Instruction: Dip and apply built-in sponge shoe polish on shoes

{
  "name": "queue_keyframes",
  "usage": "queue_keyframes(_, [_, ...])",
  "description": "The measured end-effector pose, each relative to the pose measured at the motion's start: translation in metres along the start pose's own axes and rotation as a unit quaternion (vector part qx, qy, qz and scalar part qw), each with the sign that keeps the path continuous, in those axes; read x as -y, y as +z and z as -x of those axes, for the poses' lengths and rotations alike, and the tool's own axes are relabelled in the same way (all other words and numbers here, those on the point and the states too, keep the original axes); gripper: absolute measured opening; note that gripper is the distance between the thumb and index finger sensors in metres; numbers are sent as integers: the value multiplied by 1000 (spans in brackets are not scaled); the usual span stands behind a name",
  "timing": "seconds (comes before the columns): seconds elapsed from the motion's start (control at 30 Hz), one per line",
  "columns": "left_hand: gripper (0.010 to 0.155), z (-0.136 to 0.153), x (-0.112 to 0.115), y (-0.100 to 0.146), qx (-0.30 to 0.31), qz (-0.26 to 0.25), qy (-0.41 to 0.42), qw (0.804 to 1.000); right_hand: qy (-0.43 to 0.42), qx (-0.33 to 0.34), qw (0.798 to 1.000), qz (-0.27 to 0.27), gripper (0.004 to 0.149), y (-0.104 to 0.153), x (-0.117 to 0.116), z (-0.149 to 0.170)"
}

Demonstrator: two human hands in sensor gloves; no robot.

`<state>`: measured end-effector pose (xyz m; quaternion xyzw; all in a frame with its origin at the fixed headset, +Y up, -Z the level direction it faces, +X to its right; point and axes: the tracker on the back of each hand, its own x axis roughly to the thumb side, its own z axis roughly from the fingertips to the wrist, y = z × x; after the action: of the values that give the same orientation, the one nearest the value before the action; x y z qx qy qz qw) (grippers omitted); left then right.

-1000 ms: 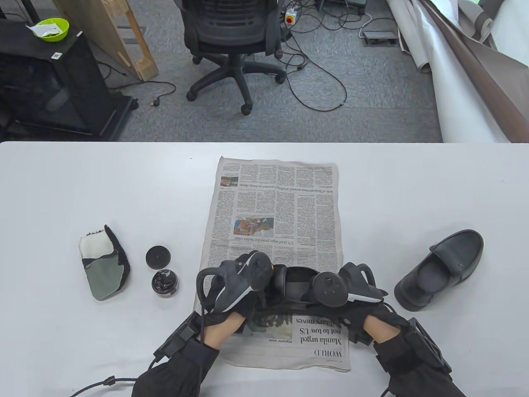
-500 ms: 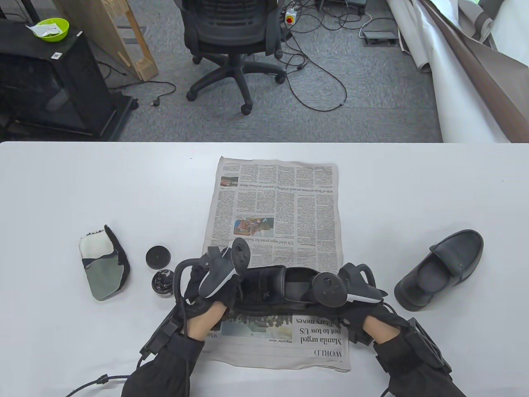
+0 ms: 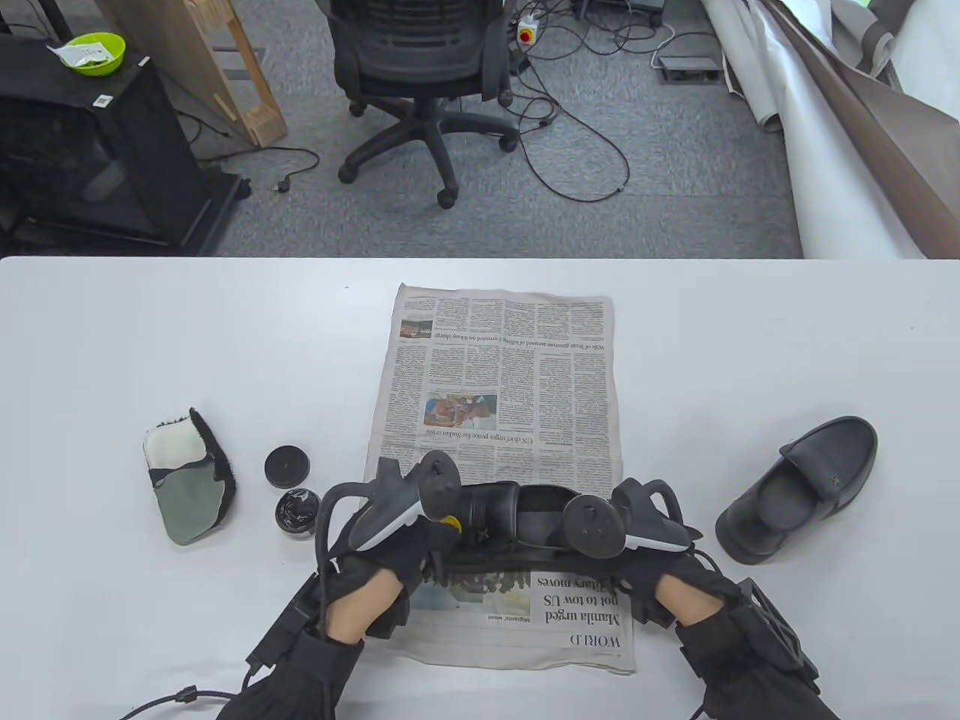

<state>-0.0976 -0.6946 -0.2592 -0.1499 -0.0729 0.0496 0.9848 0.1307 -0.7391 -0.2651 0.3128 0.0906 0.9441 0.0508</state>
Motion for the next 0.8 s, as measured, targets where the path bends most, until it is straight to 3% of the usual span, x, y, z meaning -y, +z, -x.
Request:
queue_keyframes(0.17, [50, -21, 2, 3, 25, -43, 19, 999, -7, 6, 1000, -3, 39, -1, 0, 1])
queue_keyframes(0.5, [49, -26, -2, -9, 18, -149, 50, 987, -16, 14, 1000, -11, 39, -2, 0, 3])
queue_keyframes(0.8, [50, -18, 1, -28, -30, -155, 10, 987, -16, 15, 1000, -10, 39, -2, 0, 3])
